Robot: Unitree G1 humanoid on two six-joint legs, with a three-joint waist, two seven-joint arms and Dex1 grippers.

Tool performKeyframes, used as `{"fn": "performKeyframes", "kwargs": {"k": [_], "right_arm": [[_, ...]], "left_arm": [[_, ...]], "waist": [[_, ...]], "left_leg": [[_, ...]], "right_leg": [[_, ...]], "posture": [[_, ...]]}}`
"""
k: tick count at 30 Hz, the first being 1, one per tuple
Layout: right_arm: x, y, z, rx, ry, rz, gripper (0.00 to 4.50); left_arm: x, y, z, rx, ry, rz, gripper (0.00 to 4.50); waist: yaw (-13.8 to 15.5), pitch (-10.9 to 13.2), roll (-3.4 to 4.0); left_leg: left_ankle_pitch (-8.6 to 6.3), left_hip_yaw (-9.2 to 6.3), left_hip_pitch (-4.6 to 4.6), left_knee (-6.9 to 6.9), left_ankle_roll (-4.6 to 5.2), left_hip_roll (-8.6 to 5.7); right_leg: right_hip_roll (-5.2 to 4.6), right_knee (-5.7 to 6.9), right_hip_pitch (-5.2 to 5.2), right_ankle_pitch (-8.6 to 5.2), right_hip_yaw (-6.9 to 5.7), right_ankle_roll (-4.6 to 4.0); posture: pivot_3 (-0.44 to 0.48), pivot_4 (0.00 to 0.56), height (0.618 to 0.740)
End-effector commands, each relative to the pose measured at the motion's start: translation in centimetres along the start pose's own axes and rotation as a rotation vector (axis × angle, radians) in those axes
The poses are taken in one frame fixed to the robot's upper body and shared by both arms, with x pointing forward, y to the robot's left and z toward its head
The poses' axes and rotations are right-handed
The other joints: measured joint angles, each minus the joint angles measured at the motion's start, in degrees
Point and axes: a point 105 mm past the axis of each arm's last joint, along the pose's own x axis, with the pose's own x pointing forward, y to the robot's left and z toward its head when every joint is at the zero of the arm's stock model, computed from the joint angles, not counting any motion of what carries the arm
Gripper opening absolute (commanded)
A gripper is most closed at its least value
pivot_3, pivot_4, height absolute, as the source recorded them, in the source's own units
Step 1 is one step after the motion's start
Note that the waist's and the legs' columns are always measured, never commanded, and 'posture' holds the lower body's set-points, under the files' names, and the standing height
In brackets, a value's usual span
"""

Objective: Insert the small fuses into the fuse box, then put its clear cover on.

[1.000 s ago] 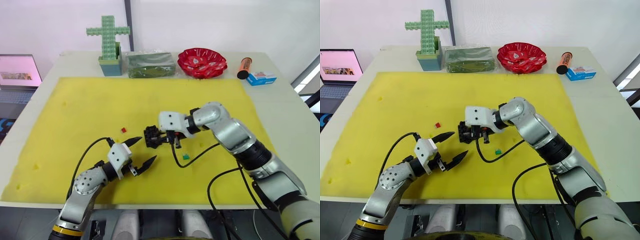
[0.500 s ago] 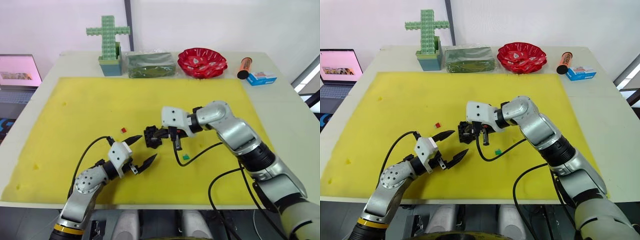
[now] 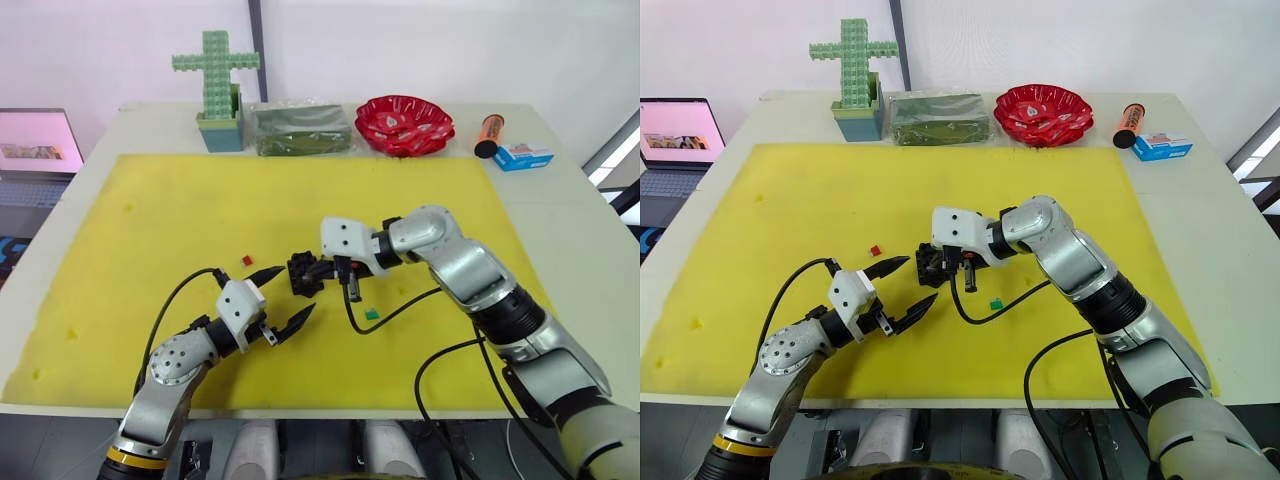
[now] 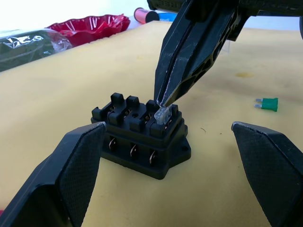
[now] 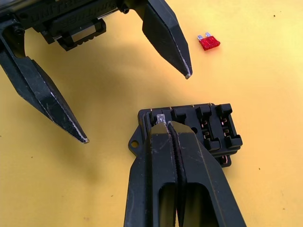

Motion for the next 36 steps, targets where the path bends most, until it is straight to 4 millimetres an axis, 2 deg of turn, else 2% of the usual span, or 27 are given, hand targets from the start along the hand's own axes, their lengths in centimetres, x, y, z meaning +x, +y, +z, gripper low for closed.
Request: {"fn": "performKeyframes", "kwargs": {"k": [1, 8, 15, 23, 32, 36], "right_arm": [[0.2, -0.1, -0.1, -0.021, 0.006, 0.001, 0.03], [0.5, 0.4, -1.1, -0.017, 0.024, 0.022, 0.03], [0.6, 1.2, -1.0, -0.024, 0.017, 0.053, 0.03], [0.3, 1.0, -0.8, -0.027, 0.018, 0.042, 0.03], [1.0, 0.8, -2.4, -0.052, 0.086, 0.023, 0.03], [1.0, 0.8, -2.6, -0.055, 0.086, 0.023, 0.03]], "left_arm": [[0.2, 0.0, 1.4, 0.027, -0.044, 0.0, 4.5], [0.2, 0.0, 1.3, 0.025, -0.041, 0.005, 4.5], [0.0, 0.0, 1.1, 0.021, -0.035, 0.01, 4.5], [-0.1, 0.1, 0.9, 0.02, -0.033, 0.012, 4.5], [-0.3, 0.3, 0.3, 0.018, -0.023, 0.012, 4.5], [-0.3, 0.2, 0.3, 0.018, -0.027, 0.014, 4.5]], "waist": [[0.0, 0.0, 0.0], [0.0, 0.0, 0.0], [0.0, 0.0, -0.01], [0.0, 0.0, -0.01], [0.0, 0.0, -0.01], [0.0, 0.0, -0.02]], "left_leg": [[0.0, 0.0, 0.0, 0.0, 0.0, 0.0], [0.0, 0.01, 0.0, 0.01, 0.0, -0.02], [0.0, 0.01, 0.01, 0.02, 0.0, -0.03], [0.0, 0.0, 0.01, 0.02, 0.0, -0.04], [0.0, 0.01, 0.03, 0.03, 0.0, -0.07], [0.0, 0.0, 0.07, 0.03, 0.0, -0.06]], "right_leg": [[0.0, 0.0, 0.0, 0.0, 0.0, 0.0], [0.01, 0.0, 0.02, 0.0, -0.01, 0.0], [0.02, 0.0, 0.03, 0.0, -0.01, 0.0], [0.04, 0.0, 0.03, 0.0, -0.01, 0.0], [0.04, 0.0, 0.05, 0.0, -0.02, 0.0], [0.05, 0.0, 0.09, 0.0, -0.02, 0.0]], "posture": [[0.0, 0.15, 0.74], [0.0, 0.15, 0.74], [0.0, 0.15, 0.74], [0.0, 0.15, 0.74], [0.0, 0.15, 0.74], [0.0, 0.15, 0.74]]}}
